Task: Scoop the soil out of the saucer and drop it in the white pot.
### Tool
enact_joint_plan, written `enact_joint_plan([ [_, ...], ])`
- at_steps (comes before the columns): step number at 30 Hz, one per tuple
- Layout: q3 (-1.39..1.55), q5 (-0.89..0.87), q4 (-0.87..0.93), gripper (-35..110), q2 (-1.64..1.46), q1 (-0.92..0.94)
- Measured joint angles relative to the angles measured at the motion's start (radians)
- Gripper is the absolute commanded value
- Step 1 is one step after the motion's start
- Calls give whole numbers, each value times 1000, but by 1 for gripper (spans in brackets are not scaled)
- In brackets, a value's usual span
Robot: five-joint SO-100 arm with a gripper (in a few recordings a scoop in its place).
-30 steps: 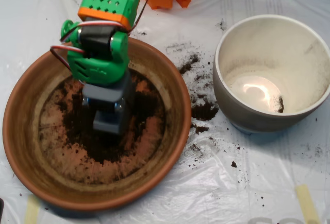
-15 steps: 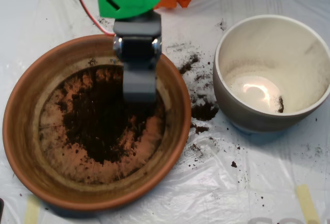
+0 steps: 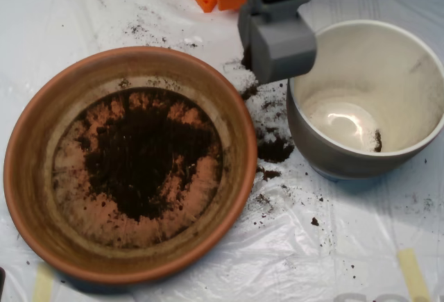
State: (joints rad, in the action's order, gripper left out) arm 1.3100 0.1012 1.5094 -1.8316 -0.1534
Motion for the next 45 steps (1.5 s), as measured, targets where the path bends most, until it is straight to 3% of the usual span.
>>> enact_joint_plan([
  [12,-101,-43,5,0,153,-207],
  [21,-155,-54,11,29,235,-245],
  [45,-155,-71,38,34,236,-265],
])
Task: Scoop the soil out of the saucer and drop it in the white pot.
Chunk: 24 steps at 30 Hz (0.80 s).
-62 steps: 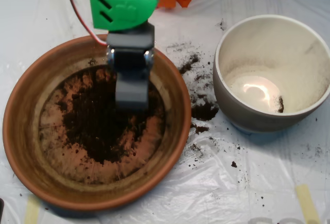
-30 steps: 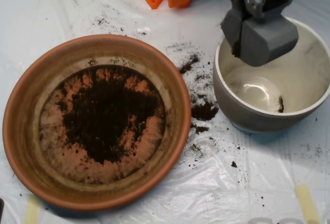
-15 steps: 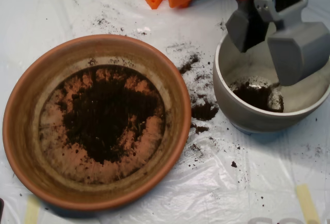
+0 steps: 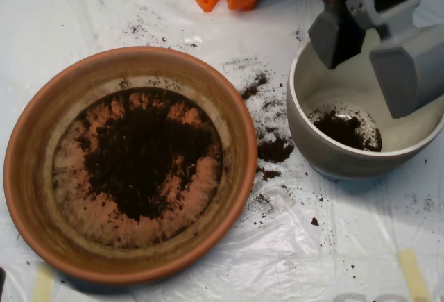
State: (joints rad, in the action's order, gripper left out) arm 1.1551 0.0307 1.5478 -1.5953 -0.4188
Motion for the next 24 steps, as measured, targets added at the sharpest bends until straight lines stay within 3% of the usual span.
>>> enact_joint_plan([
  [10,-21,-26,18,35,-12,110],
  [24,12,-15,-3,37,-100,416],
])
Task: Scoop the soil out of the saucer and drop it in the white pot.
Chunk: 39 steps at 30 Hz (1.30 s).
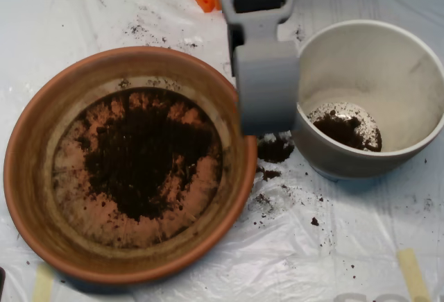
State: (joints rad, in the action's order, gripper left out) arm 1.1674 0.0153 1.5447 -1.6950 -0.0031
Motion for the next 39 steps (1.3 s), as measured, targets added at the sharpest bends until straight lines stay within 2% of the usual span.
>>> enact_joint_plan([
  [14,417,-9,-288,39,-49,353],
  [23,686,72,-472,48,-40,449],
  [33,698,137,-463,51,150,463],
  [39,607,156,-387,51,310,476],
])
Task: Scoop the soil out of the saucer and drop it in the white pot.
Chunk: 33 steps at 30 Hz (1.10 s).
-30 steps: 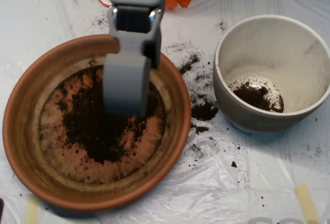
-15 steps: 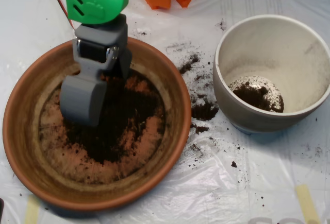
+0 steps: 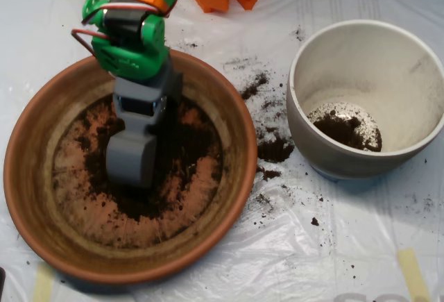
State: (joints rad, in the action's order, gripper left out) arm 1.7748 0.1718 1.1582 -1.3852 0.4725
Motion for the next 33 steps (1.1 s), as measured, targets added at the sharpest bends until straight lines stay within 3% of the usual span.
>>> enact_joint_plan([
  [11,-383,51,140,42,299,57],
  [24,-330,40,48,29,244,51],
  [29,-282,37,29,4,193,29],
  [33,-247,26,12,0,166,11],
])
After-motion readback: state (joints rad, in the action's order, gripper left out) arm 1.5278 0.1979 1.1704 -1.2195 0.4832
